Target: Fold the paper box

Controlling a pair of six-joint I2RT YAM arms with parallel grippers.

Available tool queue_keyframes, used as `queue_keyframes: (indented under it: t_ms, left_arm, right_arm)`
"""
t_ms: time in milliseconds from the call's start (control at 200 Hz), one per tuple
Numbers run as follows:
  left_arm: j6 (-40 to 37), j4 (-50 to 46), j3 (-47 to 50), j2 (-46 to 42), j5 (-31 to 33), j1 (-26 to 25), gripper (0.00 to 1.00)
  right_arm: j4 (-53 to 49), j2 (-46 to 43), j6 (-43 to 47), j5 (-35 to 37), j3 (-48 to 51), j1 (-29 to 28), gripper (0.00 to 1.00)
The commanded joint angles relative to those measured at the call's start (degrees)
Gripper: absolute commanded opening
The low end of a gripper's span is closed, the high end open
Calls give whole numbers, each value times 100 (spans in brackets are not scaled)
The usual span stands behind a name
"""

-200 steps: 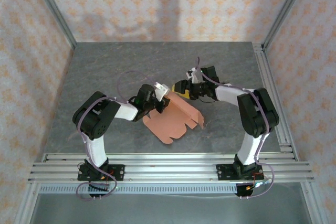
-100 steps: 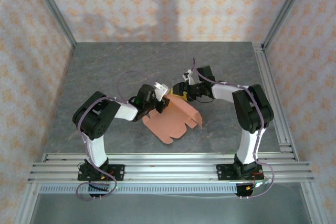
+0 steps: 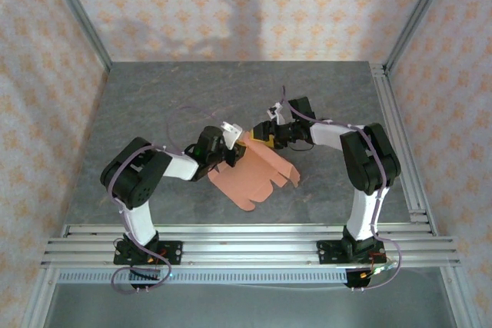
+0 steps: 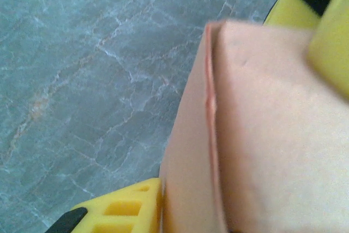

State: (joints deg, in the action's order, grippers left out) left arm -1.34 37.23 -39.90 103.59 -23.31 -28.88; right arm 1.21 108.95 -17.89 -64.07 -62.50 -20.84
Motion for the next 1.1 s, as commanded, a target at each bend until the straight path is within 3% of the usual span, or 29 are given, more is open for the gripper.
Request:
queue_keyframes:
  t_ms: [0,225,455,711,961,1096]
  left_arm:
    - [90,214,-10,-147,48,10,21]
    - [143,251,-191,96,-50,12,19]
    - [167,211,-227,179,-122,13,0]
    - [278,294,-212,197,-430,147,0]
    - [659,411,-209,33,-1044,339,0]
    - [994,559,-219,-104,-1365,375,0]
  right_arm:
    - [-244,143,124,255,45,33,69]
    - [-226,134,86,220,39,28,69]
    - [-263,144,93,232,4,31,69]
    - [-209,-113,40,365,-15,41,71]
    - [850,-789,-1005,893,453,554,73]
    - [158,-815,-680,1030,326,666,70]
